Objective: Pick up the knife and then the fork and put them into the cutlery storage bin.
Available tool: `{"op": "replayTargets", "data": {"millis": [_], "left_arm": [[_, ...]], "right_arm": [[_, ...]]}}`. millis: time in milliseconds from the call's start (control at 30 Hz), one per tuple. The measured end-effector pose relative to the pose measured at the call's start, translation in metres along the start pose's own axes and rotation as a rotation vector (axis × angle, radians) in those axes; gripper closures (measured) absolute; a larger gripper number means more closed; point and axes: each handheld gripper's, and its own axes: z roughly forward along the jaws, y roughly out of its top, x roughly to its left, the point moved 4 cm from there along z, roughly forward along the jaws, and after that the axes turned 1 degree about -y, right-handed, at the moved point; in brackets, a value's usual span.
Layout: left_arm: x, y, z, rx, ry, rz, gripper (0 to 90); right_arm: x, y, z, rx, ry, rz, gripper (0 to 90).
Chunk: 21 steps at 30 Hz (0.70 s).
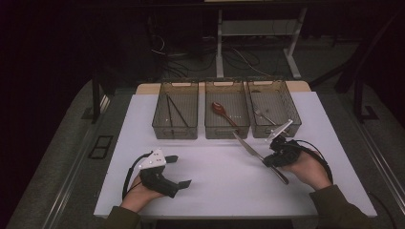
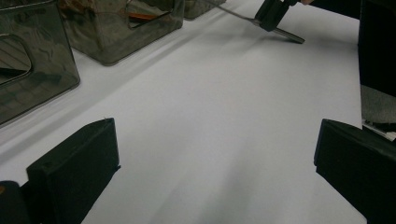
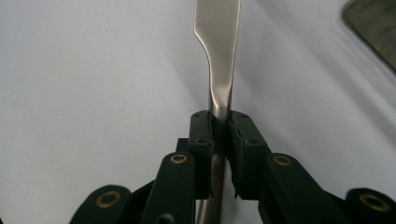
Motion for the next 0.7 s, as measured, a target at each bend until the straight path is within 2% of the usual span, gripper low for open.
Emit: {"op": "replayTargets", "data": {"millis": [233, 367, 533, 700], "left_arm": [[0.0, 0.0, 0.0, -0.002, 0.0, 0.001, 0.0], [0.0, 0.0, 0.0, -0.003, 0.001, 0.002, 0.0], [0.001, 0.0, 0.0, -0.006, 0.002, 0.0, 0.0], [0.001, -0.001, 0.002, -0.017, 0.001, -0.004, 0.0]], "right_arm": [[-0.005, -0.001, -0.007, -0.094, 0.005, 0.025, 78.9], [-0.007, -0.002, -0.012, -0.169, 0.005, 0.035, 78.9], [-0.011, -0.004, -0.018, -0.266, 0.005, 0.07, 78.9], [-0.015, -0.005, -0.023, -0.341, -0.003, 0.085, 79.1]]}}
